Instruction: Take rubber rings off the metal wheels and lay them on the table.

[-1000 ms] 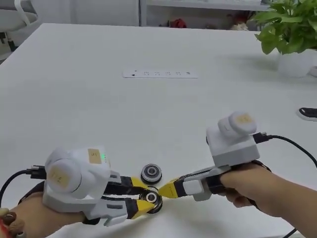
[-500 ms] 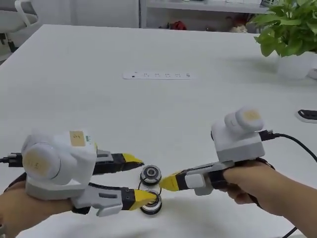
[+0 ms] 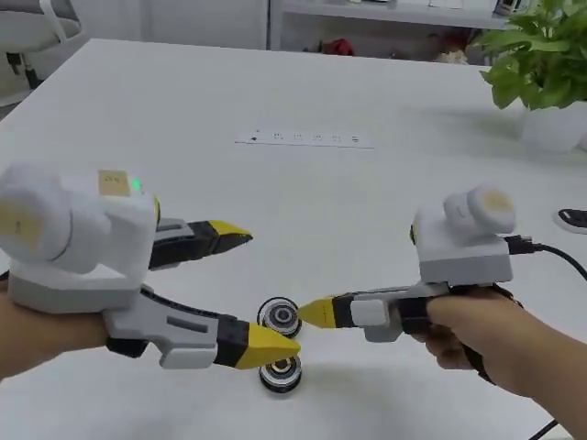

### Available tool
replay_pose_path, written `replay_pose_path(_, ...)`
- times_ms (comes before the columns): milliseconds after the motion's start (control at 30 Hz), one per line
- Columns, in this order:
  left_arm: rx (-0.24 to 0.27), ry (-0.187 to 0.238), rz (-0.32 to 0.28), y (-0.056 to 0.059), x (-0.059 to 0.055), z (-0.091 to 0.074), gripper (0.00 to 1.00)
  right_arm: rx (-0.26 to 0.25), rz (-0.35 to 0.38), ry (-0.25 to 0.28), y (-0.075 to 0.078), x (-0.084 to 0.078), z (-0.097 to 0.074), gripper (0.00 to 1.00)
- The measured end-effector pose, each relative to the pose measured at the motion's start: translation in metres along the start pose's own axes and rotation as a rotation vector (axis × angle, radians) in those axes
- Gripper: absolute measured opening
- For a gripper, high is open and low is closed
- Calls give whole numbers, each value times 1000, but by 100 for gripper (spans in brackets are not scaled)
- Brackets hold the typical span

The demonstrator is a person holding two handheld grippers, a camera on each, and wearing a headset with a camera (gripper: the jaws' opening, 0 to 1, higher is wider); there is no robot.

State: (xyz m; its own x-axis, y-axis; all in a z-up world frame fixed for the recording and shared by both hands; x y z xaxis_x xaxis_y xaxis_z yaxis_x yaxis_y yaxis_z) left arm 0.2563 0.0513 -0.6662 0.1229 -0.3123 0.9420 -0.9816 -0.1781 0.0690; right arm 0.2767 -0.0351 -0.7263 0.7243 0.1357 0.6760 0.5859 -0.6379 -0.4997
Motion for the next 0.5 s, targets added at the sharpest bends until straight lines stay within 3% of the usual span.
replay_pose_path(200, 37, 26, 6, 3, 11, -23, 84, 16, 6, 29, -4, 6, -1, 0)
replay_pose_path(367, 97, -1, 14, 2, 8, -46, 92, 28, 4, 34, -8, 7, -1, 0)
replay_pose_path(500, 135, 2, 16, 5, 6, -61, 96, 35, 4, 35, -10, 7, -1, 0)
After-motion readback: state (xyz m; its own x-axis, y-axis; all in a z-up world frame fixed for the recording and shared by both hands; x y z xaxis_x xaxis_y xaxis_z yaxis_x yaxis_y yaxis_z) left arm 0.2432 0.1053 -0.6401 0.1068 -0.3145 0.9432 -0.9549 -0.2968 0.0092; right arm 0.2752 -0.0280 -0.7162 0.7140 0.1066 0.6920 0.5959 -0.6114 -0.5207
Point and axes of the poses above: the centre of the closed fingertips' face, and the gripper's own axes: z roughly forward along the fingers, y roughly to its right, x roughly out of its top, the point moved 4 cm from there along -z, roughly backward along the fingers, and after that the axes turned 12 degrees about -x, right-handed, at the moved point
